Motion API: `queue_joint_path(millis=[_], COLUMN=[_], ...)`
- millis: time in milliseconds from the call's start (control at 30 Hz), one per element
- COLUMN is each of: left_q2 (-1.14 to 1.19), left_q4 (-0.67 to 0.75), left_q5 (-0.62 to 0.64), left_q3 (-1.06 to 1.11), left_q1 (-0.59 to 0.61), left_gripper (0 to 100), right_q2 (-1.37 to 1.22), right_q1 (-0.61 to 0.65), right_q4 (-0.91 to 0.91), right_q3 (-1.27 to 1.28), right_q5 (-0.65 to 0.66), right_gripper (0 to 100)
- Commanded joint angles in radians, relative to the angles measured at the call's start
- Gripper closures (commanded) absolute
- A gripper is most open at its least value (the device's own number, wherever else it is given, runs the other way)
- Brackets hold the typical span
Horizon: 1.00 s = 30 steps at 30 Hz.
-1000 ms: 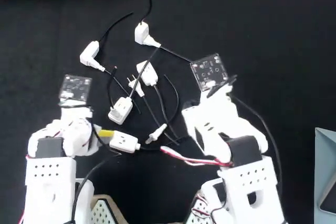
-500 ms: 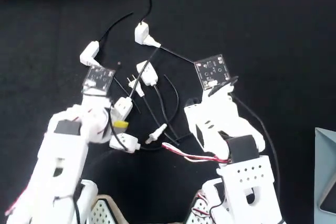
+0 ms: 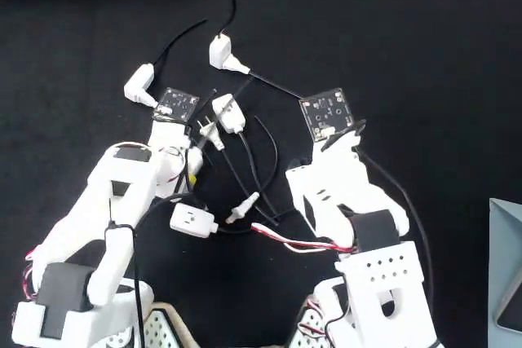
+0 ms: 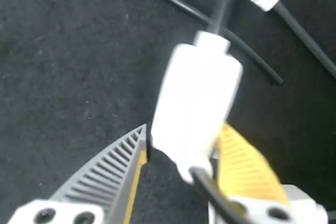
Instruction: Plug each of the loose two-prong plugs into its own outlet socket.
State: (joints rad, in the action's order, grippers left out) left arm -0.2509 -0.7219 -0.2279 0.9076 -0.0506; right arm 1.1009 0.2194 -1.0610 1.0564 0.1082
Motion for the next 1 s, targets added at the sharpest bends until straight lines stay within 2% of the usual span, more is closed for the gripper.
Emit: queue_joint_path(millis=[0,167,300,433,567,767,833,967], left_q2=[-0.017,-0.157,-0.252,-0.242,-0.137,0.163,0.264,0.451], left_q4=[0.014,-0.048,-0.097,-0.091,-0.089,-0.089,-0.091,-0.100], left_q5=[0.002,0.002,0.002,0.002,0.002,0.002,0.008,0.011], left_q3=[-0.070,-0.145,-0.262,-0.341,-0.443,-0.693,-0.779,-0.911], left_q1=[-0.005,0.059,0.116,0.128,0.122,0.125,0.128,0.133], left_gripper=[89,97,97,97,97,96,93,77], right_q2=[0.019,0.018,0.015,0.015,0.013,0.013,0.013,0.013], right_q1=[-0.014,-0.014,-0.014,-0.014,-0.014,-0.014,-0.014,-0.014], right_q4=[0.020,0.020,0.035,0.035,0.032,0.032,0.032,0.034], right_q3=[-0.007,-0.005,-0.004,-0.004,-0.004,-0.004,-0.002,0.013], right_q5=[0.002,0.002,0.002,0.002,0.002,0.002,0.002,0.005], right_gripper=[98.5,98.5,98.5,98.5,98.5,98.5,98.5,98.5])
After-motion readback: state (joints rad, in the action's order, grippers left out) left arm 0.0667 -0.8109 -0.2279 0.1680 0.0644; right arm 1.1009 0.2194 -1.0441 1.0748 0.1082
